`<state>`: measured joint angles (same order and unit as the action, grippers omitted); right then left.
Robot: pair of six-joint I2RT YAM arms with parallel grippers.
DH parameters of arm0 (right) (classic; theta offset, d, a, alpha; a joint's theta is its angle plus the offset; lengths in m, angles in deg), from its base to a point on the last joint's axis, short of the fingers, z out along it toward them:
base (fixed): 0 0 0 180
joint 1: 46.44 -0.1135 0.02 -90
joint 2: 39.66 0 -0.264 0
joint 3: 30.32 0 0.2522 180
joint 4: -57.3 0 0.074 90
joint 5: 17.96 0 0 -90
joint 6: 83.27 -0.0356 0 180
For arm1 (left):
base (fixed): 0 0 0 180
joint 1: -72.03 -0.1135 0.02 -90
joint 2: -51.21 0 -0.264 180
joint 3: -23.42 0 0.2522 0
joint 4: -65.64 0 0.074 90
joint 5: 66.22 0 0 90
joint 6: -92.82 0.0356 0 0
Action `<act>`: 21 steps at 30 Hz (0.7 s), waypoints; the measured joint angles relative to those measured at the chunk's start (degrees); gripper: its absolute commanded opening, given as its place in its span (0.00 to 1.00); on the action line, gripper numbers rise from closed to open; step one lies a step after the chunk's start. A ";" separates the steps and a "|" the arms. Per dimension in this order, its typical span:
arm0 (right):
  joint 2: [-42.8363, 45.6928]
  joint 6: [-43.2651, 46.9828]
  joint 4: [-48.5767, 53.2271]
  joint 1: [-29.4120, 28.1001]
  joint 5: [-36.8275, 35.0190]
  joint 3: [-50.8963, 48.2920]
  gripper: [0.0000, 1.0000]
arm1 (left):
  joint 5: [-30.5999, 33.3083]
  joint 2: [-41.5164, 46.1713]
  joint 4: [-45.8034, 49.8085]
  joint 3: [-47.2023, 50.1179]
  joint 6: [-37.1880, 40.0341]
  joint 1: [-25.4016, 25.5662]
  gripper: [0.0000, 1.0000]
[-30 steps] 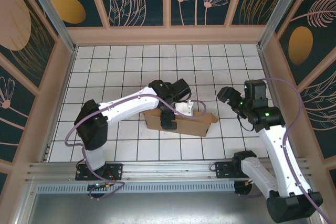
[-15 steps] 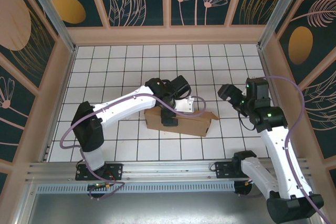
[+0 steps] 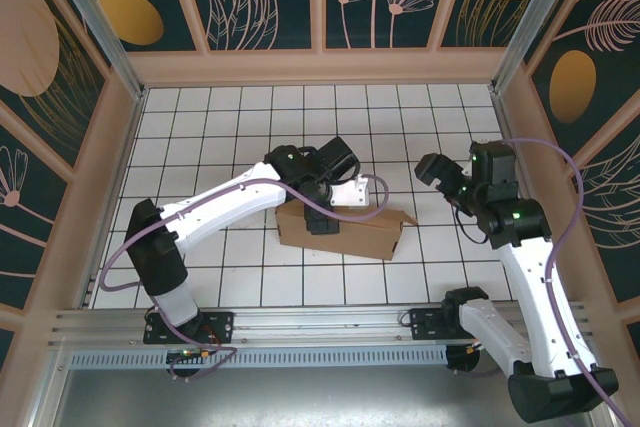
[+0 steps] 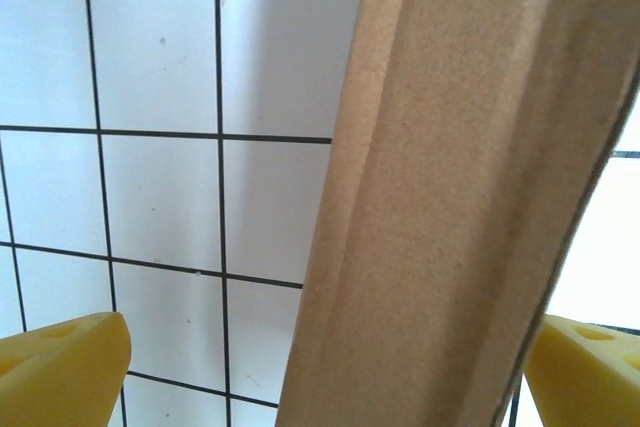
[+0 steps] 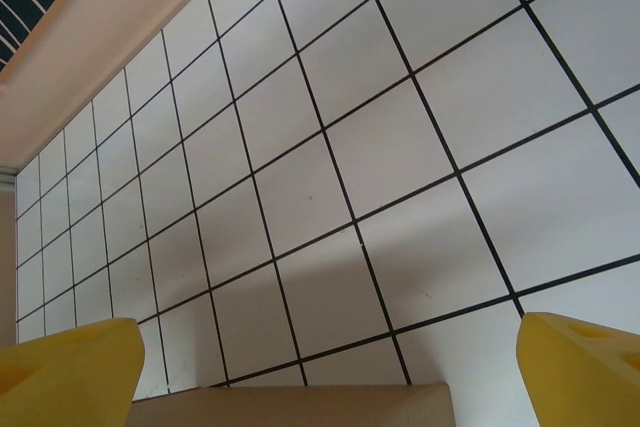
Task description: Fold the paper box
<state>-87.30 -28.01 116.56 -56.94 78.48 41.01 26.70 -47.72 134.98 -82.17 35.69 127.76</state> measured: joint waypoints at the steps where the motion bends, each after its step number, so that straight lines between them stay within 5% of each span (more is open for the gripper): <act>1: -0.13 -0.02 -0.02 0.00 0.00 0.33 0.96 | 0.00 0.42 -0.04 -0.07 -0.17 0.00 0.99; 21: -3.58 4.90 0.59 0.00 0.81 6.91 0.94 | 1.05 10.71 -4.50 -0.26 -4.61 0.00 0.99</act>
<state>-90.88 -23.11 117.15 -56.94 79.29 47.91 27.75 -37.01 130.47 -82.43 31.07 127.76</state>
